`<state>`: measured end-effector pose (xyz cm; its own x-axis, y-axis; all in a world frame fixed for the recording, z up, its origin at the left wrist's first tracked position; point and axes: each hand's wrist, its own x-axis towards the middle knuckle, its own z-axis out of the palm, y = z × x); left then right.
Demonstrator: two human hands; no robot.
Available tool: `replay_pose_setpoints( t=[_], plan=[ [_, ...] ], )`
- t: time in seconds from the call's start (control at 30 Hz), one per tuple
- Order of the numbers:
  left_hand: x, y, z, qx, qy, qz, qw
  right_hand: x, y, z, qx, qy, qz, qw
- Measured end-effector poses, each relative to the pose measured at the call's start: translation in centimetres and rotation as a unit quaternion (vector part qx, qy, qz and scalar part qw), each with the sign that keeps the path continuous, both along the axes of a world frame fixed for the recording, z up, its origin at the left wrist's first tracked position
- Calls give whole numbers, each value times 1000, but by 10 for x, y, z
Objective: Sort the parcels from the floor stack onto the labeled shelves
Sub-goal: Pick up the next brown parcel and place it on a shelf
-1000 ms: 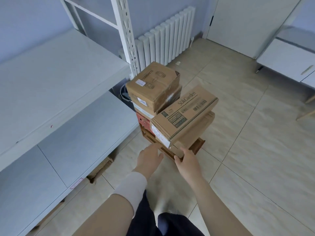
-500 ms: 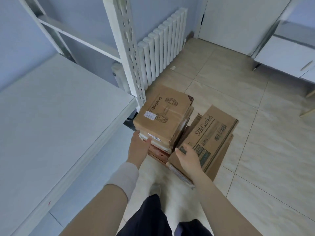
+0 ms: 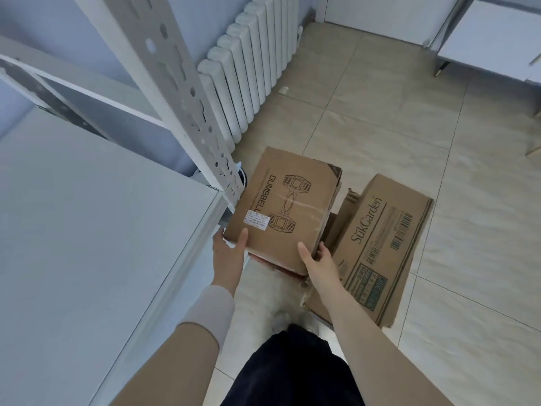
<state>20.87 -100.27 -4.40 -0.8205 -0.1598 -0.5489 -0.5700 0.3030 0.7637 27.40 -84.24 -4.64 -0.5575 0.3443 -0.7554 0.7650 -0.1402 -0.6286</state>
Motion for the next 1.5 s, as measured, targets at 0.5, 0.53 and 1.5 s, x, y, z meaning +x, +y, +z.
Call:
replay_pose_setpoints(
  t=[0.5, 0.53, 1.5],
  plan=[
    [28, 24, 31, 13, 110, -15, 994, 20, 10, 12, -86, 40, -183, 979],
    [30, 28, 37, 22, 122, -21, 992, 26, 13, 13, -115, 49, -207, 970],
    [249, 219, 122, -10, 383, -452, 806, 264, 147, 140, 20, 235, -384, 892]
  ],
)
